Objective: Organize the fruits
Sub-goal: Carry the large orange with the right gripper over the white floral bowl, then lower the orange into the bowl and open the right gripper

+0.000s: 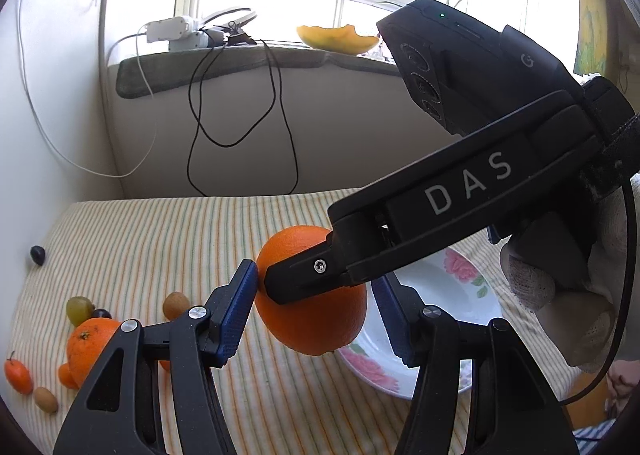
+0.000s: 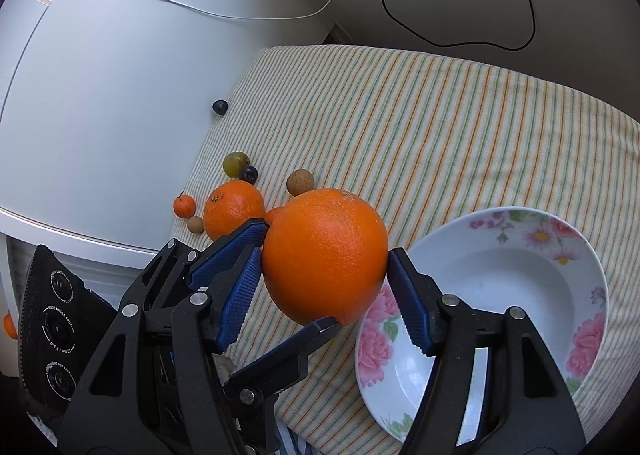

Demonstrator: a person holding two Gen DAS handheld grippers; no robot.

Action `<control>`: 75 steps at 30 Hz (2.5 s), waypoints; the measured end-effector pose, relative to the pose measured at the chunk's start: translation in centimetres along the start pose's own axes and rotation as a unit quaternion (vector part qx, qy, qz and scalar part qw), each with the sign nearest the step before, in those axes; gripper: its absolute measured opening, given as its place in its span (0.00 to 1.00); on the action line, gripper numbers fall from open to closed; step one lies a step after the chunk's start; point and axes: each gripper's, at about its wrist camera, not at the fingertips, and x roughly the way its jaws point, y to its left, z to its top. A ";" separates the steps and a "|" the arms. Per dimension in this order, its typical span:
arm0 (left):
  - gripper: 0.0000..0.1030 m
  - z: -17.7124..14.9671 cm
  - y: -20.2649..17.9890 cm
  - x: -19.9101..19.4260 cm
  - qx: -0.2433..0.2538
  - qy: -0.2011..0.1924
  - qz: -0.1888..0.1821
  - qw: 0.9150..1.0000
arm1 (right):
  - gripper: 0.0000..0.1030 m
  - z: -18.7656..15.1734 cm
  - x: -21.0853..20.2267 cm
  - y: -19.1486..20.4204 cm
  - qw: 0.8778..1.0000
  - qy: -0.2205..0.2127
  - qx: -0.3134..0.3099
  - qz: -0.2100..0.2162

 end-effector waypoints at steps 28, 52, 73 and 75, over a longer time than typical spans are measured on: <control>0.56 1.0 -6.2 6.9 0.039 0.052 -0.046 0.997 | 0.66 -2.9 -3.5 -8.7 0.996 -0.016 0.081 -0.040; 0.57 1.6 -6.1 6.9 0.052 0.051 -0.037 0.997 | 0.67 -1.9 -2.8 -8.4 0.994 -0.026 0.066 -0.082; 0.61 0.3 -4.2 1.7 0.024 0.025 -0.015 0.999 | 0.70 -3.8 -7.2 -5.7 0.981 -0.146 0.030 -0.122; 0.61 0.1 -3.8 1.2 0.021 0.023 -0.013 0.999 | 0.70 -3.9 -7.3 -5.1 0.979 -0.154 0.024 -0.131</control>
